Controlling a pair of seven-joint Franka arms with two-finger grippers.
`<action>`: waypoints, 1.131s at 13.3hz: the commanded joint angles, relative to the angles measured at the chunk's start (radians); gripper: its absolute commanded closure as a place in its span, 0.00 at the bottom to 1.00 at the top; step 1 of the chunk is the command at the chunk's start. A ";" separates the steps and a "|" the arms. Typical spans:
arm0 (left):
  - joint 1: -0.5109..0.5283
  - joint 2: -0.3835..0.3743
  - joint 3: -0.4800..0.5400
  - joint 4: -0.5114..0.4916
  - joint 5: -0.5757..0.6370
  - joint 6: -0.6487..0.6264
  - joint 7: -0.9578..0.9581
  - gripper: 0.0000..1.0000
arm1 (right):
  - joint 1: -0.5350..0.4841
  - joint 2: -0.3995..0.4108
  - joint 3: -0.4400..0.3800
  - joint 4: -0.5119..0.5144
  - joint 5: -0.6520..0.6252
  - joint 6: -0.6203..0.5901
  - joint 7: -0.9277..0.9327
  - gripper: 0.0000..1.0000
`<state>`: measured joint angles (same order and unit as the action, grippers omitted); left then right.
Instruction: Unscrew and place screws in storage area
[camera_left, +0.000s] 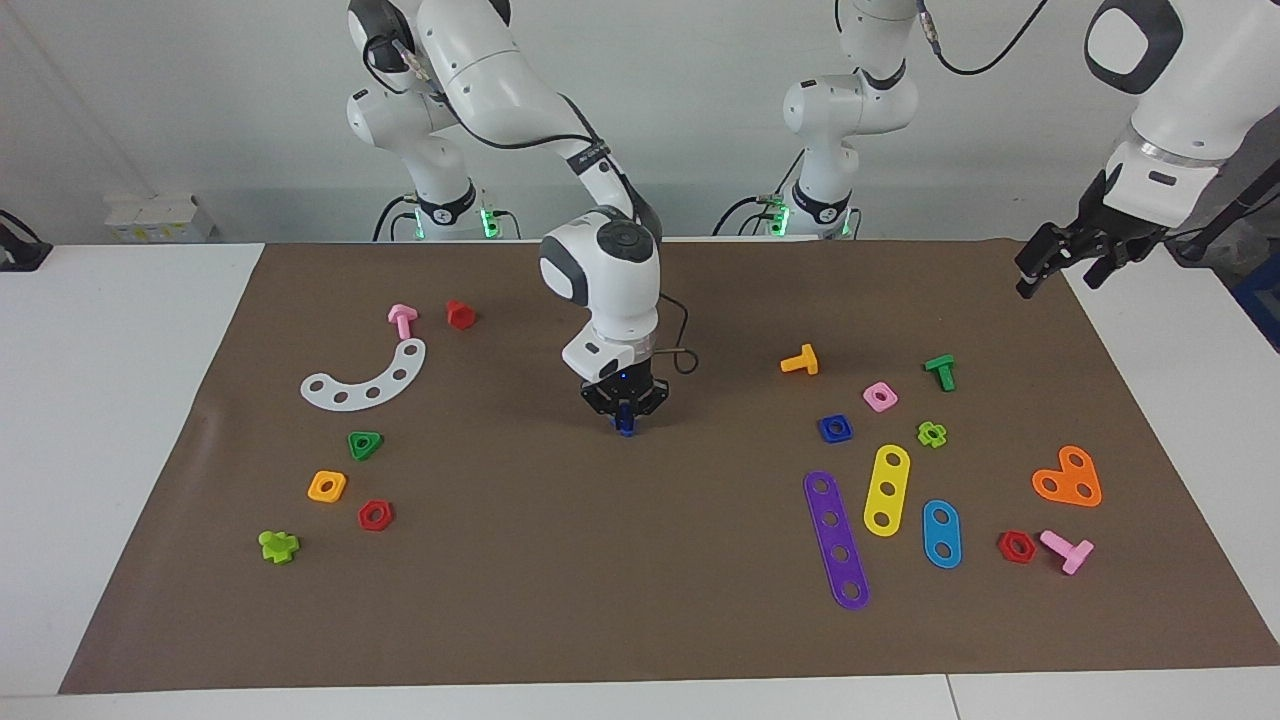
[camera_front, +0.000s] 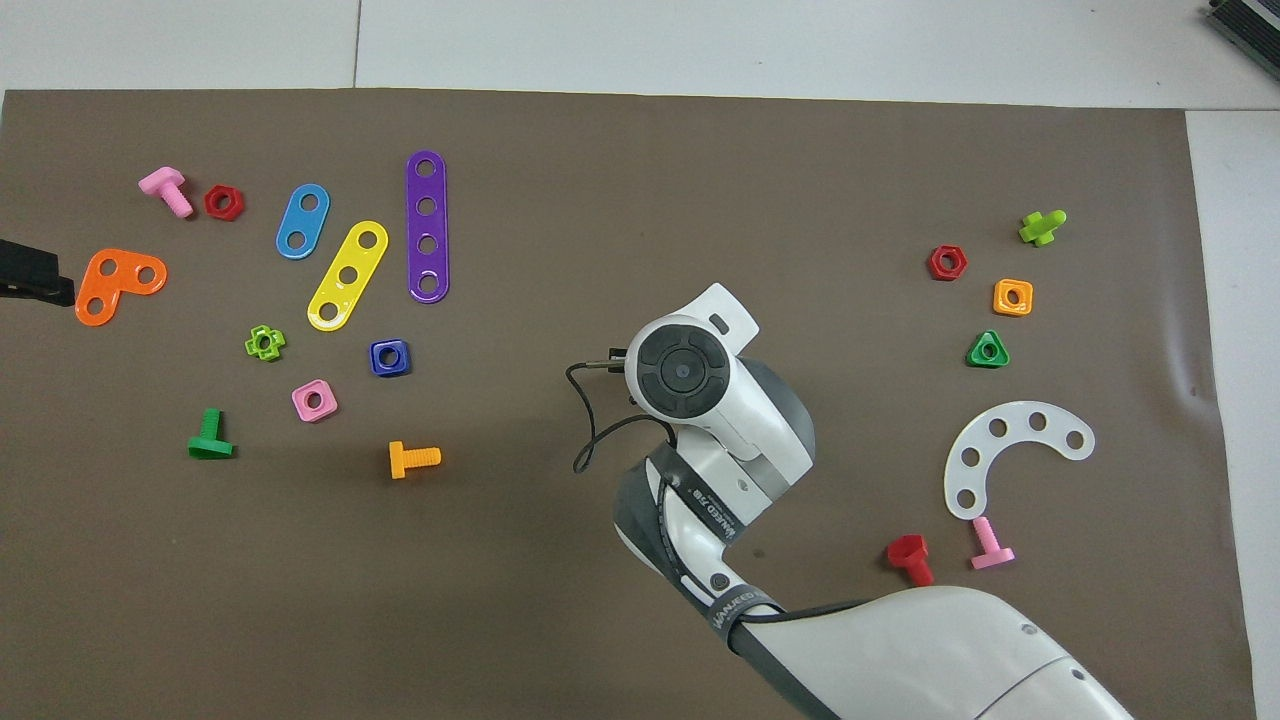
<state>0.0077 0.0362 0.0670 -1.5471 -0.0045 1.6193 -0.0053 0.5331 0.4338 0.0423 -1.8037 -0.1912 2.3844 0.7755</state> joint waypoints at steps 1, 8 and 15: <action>0.001 -0.029 -0.004 -0.033 0.020 0.016 -0.001 0.00 | -0.050 -0.081 0.010 -0.074 -0.027 0.013 -0.034 1.00; 0.001 -0.029 -0.004 -0.033 0.020 0.016 -0.001 0.00 | -0.234 -0.202 0.008 -0.204 -0.027 0.012 -0.071 1.00; 0.001 -0.029 -0.004 -0.033 0.020 0.016 -0.001 0.00 | -0.498 -0.236 0.011 -0.350 -0.027 0.160 -0.336 1.00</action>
<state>0.0077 0.0362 0.0670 -1.5472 -0.0045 1.6193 -0.0053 0.0921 0.2350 0.0386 -2.0659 -0.1954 2.4631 0.4907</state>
